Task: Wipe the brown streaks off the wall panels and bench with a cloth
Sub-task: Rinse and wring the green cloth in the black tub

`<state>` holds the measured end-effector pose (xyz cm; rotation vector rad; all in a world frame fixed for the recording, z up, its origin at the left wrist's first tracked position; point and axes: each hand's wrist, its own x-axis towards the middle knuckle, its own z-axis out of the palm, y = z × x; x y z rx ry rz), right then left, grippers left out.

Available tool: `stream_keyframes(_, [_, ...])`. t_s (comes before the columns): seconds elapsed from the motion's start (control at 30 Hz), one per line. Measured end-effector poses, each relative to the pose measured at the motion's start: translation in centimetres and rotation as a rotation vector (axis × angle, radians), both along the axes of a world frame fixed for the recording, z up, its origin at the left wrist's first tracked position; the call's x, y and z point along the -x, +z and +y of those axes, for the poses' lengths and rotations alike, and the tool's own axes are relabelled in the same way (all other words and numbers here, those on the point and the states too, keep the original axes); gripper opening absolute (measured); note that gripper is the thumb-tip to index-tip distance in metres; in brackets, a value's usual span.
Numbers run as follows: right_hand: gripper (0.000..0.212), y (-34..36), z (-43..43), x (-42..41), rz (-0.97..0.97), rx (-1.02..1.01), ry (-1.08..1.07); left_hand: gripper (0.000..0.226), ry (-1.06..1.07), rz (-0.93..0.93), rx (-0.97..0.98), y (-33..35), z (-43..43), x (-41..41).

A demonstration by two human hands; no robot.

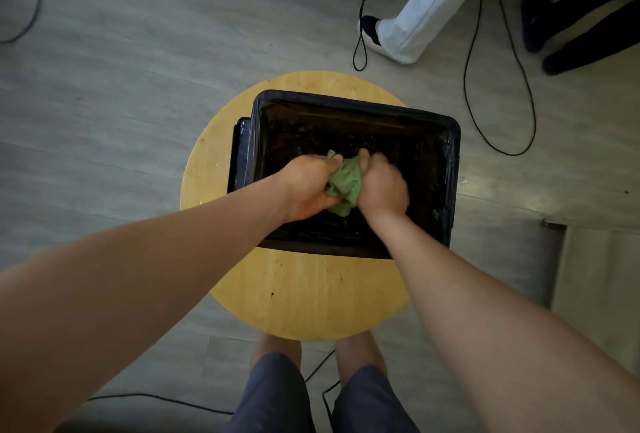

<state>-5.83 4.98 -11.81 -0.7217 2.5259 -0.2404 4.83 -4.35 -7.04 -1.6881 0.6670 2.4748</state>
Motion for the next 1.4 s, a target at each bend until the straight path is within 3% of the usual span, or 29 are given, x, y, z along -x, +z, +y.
stream_keyframes(0.17, [0.063,-0.5,0.3,1.2,-0.175,-0.075,-0.17,0.028,-0.092,-0.196,0.161,-0.7,-1.3,-0.9])
stream_keyframes(0.3, [0.06,-0.9,-0.8,-1.6,-0.405,-0.08,-0.281,0.019,-0.07,-0.253,0.074,-0.4,-0.6,-0.5])
stream_keyframes(0.37, [0.052,-0.3,-1.4,-2.7,-0.521,-0.083,-0.266,0.037,-0.037,-0.193,-0.019,-0.5,-0.2,-0.2])
stream_keyframes(0.47, [0.052,1.8,-1.3,-4.7,-0.619,0.114,-0.23,0.048,0.053,-0.152,-0.091,-0.9,-0.2,-0.3])
stream_keyframes(0.63, [0.042,6.2,-1.1,-6.5,-0.402,0.45,-0.08,0.045,-0.013,-0.119,-0.05,-1.4,-1.0,-0.3])
stream_keyframes(0.73, [0.049,5.2,-1.3,-6.2,-0.164,0.432,0.021,0.051,-0.05,-0.083,-0.09,-1.1,-0.9,0.2])
stream_keyframes(0.83, [0.05,3.1,-1.7,-4.3,-0.034,0.274,0.144,0.041,-0.027,-0.045,-0.032,-1.0,-0.8,0.4])
stream_keyframes(0.93, [0.044,1.2,-3.0,-0.8,-0.235,0.029,-0.17,0.035,-0.011,-0.03,0.059,-1.3,-0.7,0.1])
stream_keyframes(1.0, [0.044,0.4,-3.0,1.4,-0.45,0.033,-0.459,0.043,-0.086,-0.041,0.162,-1.6,-1.1,-0.4])
stream_keyframes(1.07, [0.038,0.3,-1.8,2.7,-0.559,0.1,-0.612,0.043,-0.13,-0.071,0.269,-2.0,-1.6,-0.9])
stream_keyframes(1.13, [0.033,0.7,-0.2,3.3,-0.547,0.08,-0.565,0.037,-0.032,-0.082,0.312,-2.4,-2.0,-1.3])
stream_keyframes(1.2, [0.032,1.1,0.8,3.1,-0.407,-0.006,-0.341,0.021,0.046,-0.065,0.314,-2.1,-2.2,-1.1])
stream_keyframes(1.27, [0.047,1.5,0.6,2.0,-0.362,0.001,-0.205,0.018,0.064,-0.005,0.267,-1.6,-2.3,-0.8])
stream_keyframes(1.33, [0.066,1.6,-0.1,0.9,-0.613,0.052,-0.316,0.026,0.06,0.061,0.173,-1.1,-2.1,-0.5])
stream_keyframes(1.4, [0.057,1.4,-0.4,0.0,-0.903,0.108,-0.476,0.032,0.023,0.081,0.124,-1.4,-1.8,-0.3])
